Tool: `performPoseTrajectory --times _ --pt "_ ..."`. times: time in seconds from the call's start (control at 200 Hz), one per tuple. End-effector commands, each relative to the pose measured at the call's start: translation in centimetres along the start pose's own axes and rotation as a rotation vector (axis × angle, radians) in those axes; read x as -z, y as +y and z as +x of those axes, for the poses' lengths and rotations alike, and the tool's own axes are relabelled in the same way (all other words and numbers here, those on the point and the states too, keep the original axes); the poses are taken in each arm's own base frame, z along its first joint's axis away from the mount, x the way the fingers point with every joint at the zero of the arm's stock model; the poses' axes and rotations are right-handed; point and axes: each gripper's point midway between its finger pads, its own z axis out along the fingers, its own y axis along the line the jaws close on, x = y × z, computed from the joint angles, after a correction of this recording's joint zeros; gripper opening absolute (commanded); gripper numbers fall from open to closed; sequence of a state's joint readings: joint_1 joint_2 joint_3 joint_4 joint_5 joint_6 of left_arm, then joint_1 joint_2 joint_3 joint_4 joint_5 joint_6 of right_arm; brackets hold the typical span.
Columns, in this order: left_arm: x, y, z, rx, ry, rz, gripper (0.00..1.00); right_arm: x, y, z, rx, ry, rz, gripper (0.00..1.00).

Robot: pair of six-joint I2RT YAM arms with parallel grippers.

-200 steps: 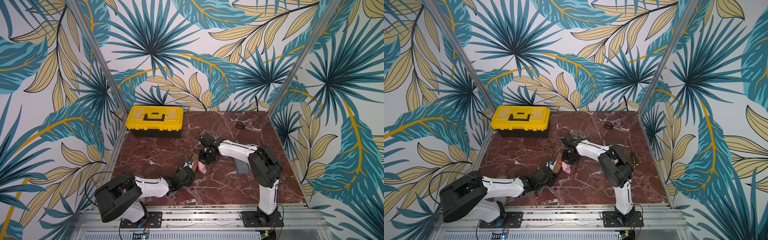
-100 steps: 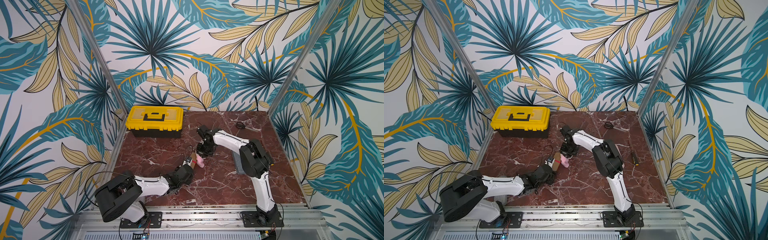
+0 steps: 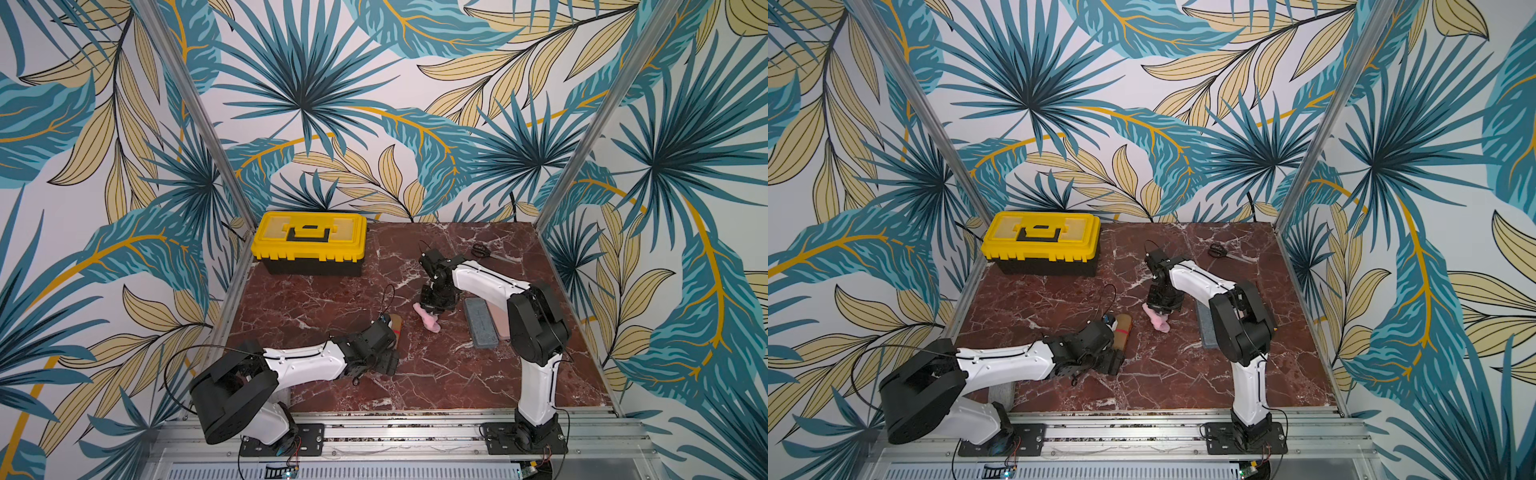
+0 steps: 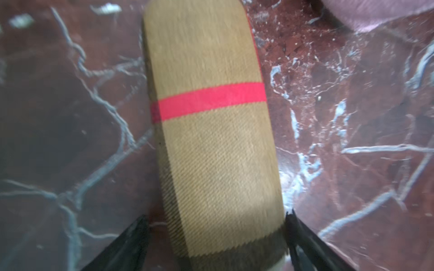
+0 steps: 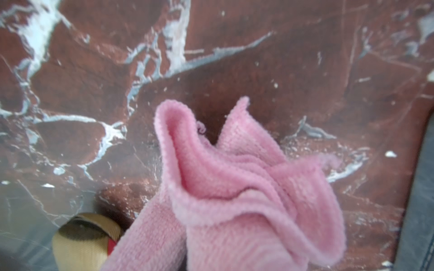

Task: Wipe the eyeglass case
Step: Place the eyeglass case at the center of the board, then adjust the eyeglass case at the center of the board.

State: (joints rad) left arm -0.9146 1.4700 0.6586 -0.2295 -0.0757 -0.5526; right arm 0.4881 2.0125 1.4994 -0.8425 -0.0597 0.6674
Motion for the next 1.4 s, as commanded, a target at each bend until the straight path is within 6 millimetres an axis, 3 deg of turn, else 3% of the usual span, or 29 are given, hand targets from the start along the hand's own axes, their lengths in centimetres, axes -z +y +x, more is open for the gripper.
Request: performPoseTrajectory --times 0.0,0.16,0.3,0.441,0.621,0.731,0.856,0.911,1.022,1.107,1.212,1.397 --pt "0.5 -1.6 1.1 0.038 0.102 0.073 0.93 -1.5 0.8 1.0 0.039 0.054 0.01 0.0" --pt "0.9 -3.4 0.3 0.022 0.107 0.127 0.94 -2.0 5.7 1.6 0.119 0.081 -0.044 0.0" --pt "1.8 -5.7 -2.2 -0.038 0.07 0.179 0.94 -1.5 11.2 3.0 0.187 0.126 -0.153 0.0" --pt "3.1 -7.3 -4.5 -0.054 0.006 0.236 0.94 -0.9 13.3 3.3 0.223 0.144 -0.201 0.0" --pt "5.3 -6.8 -5.2 -0.073 -0.045 0.233 0.94 2.1 11.4 0.6 0.259 0.072 -0.164 0.0" --pt "6.8 -4.6 -5.9 -0.099 -0.1 0.172 0.94 4.2 8.7 -0.8 0.253 0.029 -0.119 0.0" --pt "6.4 -2.0 -6.4 -0.032 -0.168 0.145 0.95 5.1 5.0 -0.7 0.241 0.004 -0.045 0.0" --pt "6.4 -2.2 -6.4 0.003 -0.168 0.167 0.95 4.8 2.8 -0.1 0.24 0.002 0.022 0.0" --pt "5.8 -3.2 -5.5 0.075 -0.104 0.233 0.95 1.9 -0.2 2.9 0.234 0.092 0.077 0.0" --pt "5.3 -4.1 -5.3 0.133 -0.096 0.295 0.94 0.1 -0.2 5.0 0.22 0.157 0.03 0.0" --pt "5.4 -4.8 -5.1 0.198 -0.101 0.357 0.94 -0.3 0.5 6.6 0.215 0.186 -0.014 0.0" --pt "5.2 -3.5 -3.5 0.244 -0.031 0.288 0.94 -0.7 1.3 10.8 0.207 0.273 -0.07 0.0"
